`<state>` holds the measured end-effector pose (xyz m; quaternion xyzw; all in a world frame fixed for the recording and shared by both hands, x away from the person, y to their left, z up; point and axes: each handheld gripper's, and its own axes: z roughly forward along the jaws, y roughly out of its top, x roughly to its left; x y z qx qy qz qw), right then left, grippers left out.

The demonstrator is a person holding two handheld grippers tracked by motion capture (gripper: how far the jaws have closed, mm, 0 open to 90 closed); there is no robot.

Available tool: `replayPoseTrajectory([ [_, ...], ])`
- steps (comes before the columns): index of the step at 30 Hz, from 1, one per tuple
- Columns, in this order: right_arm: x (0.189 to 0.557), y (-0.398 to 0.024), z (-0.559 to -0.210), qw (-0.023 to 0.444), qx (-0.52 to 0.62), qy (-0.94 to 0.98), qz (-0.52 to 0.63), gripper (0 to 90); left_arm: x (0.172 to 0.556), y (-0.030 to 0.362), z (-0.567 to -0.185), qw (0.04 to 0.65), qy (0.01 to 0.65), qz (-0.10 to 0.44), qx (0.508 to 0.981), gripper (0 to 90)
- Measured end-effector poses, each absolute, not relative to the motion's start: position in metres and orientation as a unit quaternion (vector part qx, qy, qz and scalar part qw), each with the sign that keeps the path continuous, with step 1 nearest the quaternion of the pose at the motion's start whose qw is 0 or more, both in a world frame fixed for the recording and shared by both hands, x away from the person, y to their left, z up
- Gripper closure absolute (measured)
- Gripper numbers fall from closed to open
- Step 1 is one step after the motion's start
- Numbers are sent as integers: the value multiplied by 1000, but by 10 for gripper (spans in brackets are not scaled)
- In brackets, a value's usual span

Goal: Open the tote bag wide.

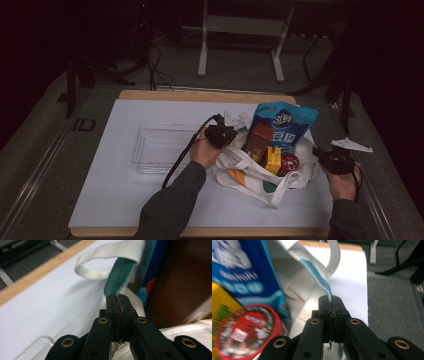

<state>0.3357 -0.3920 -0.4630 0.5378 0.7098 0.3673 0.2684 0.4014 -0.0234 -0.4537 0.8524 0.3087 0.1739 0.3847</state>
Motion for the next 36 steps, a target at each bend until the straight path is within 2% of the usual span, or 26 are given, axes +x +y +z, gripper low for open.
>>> replayPoseTrajectory([
  [7,340,-391,-485,248,549,719,347,889,407,-34,-468,338,322,163,869,898],
  [16,343,-385,-489,238,555,732,316,884,408,-34,-469,328,318,153,876,897],
  [21,327,-382,-470,255,540,731,330,798,408,-33,-469,328,315,154,877,894],
  [26,305,-372,-453,282,519,733,337,670,406,-33,-468,329,311,156,878,893],
  [28,295,-368,-448,278,514,732,349,628,405,-33,-467,329,310,156,878,892],
  [36,264,-348,-460,268,509,733,363,609,404,-33,-466,332,307,156,878,891],
])
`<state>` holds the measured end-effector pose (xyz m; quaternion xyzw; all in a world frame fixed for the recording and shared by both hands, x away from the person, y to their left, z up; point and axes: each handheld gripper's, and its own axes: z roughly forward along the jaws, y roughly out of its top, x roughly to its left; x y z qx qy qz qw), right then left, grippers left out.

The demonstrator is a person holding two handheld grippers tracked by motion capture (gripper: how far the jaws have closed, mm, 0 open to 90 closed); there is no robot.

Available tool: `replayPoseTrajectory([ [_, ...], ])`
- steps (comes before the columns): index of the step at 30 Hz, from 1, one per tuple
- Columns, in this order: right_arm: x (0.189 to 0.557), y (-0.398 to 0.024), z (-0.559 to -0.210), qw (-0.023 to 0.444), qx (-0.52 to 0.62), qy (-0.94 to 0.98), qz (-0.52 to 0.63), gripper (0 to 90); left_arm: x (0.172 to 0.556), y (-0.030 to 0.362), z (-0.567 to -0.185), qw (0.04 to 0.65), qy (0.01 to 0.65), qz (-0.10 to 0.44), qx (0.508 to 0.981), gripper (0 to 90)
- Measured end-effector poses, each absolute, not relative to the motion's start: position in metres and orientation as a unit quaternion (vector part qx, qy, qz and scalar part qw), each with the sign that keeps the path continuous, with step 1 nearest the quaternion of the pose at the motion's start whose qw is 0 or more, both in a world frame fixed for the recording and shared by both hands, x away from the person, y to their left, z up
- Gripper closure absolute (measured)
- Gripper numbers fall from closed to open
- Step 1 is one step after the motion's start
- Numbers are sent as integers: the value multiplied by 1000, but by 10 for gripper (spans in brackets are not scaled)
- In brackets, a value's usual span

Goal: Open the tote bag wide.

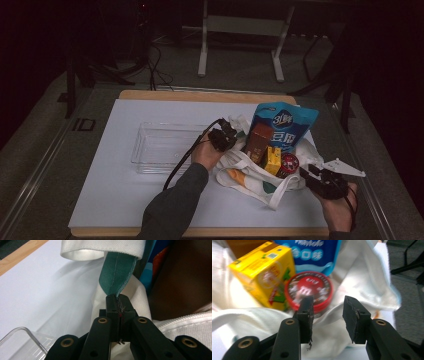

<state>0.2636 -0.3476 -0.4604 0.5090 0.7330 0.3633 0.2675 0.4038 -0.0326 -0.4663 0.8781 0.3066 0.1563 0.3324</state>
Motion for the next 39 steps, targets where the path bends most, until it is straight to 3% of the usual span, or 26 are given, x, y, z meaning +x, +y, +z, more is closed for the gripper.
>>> replayPoseTrajectory([
  [13,232,-335,-463,238,503,732,392,693,403,-32,-466,332,304,157,879,890],
  [25,250,-312,-506,214,503,758,357,799,402,-33,-466,331,300,155,881,889],
  [33,248,-313,-515,220,506,756,353,815,398,-32,-463,336,295,157,881,874],
  [39,247,-316,-516,215,507,752,361,814,387,-24,-450,373,280,172,868,866],
])
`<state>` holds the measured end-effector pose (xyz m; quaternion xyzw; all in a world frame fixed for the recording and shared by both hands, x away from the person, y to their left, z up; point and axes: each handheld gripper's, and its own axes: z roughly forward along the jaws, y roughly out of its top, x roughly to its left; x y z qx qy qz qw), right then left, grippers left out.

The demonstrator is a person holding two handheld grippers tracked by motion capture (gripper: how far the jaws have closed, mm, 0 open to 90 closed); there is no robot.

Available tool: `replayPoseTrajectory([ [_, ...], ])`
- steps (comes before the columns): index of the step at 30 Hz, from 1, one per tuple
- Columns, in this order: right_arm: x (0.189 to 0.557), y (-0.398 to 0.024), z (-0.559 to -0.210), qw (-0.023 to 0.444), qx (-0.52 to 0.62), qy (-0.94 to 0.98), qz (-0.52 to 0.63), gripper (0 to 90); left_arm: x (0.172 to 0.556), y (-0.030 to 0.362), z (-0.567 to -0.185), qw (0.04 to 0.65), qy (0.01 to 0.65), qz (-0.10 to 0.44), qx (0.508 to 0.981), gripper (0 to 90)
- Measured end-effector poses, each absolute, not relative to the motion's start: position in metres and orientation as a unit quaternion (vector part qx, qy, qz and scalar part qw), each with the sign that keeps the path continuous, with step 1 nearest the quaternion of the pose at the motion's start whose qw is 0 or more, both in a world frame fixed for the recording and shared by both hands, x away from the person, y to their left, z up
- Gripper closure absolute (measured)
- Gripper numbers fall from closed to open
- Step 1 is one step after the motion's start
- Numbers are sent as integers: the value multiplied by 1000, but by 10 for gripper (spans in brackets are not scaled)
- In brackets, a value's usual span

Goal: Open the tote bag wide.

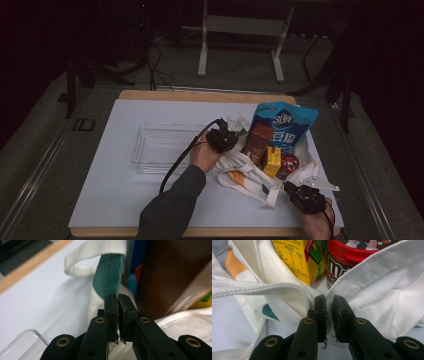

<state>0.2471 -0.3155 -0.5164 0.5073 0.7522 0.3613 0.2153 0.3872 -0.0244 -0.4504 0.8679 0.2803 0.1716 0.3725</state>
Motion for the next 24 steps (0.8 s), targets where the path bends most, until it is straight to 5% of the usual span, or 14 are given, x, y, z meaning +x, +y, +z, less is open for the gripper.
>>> replayPoseTrajectory([
  [15,246,-315,-517,219,506,751,362,813,360,-26,-431,436,238,191,846,845],
  [24,246,-315,-517,220,504,753,362,813,360,-53,-455,369,211,157,891,890],
])
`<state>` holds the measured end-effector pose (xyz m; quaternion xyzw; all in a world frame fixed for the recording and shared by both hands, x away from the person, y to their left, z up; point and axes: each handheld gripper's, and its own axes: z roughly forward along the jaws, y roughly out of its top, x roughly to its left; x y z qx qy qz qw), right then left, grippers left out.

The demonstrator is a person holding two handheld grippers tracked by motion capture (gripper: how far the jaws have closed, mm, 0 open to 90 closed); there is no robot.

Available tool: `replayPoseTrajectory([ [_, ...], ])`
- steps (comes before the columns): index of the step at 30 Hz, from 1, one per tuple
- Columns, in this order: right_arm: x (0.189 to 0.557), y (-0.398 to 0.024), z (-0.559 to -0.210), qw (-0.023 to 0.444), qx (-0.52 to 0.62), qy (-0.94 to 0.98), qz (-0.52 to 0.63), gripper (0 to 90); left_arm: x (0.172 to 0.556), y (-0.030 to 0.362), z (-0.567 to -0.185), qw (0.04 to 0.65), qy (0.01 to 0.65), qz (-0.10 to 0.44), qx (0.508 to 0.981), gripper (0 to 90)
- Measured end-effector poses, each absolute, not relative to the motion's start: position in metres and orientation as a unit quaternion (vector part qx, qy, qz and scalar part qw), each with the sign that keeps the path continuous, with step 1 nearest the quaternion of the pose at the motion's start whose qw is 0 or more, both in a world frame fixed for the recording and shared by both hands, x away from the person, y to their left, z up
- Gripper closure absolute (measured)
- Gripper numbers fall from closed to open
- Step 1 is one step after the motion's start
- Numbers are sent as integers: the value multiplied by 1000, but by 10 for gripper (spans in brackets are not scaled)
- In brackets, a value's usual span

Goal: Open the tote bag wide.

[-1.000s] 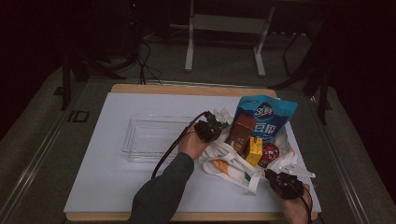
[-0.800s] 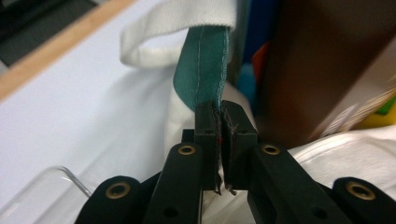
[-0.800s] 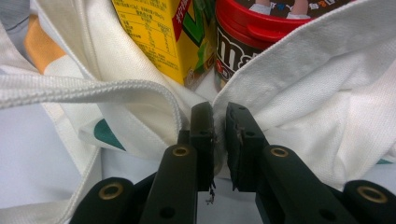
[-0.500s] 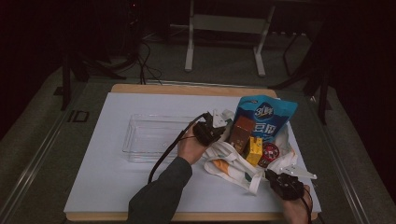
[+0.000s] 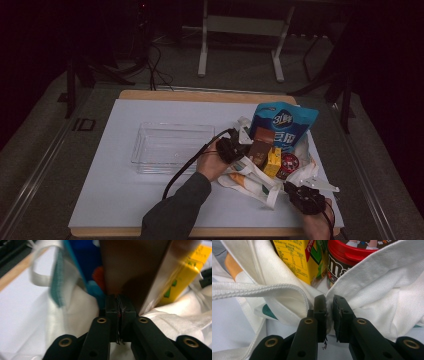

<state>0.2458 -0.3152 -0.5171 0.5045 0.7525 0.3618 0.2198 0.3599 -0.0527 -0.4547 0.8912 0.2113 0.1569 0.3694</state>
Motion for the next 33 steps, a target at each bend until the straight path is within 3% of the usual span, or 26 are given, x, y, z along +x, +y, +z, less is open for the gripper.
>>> replayPoseTrajectory([
  [8,246,-314,-517,221,505,753,360,812,357,-51,-454,372,180,136,900,895],
  [21,246,-316,-518,219,503,753,365,809,367,-33,-446,393,179,105,896,621],
  [33,245,-317,-518,218,504,750,369,807,369,-18,-435,421,171,96,886,539],
])
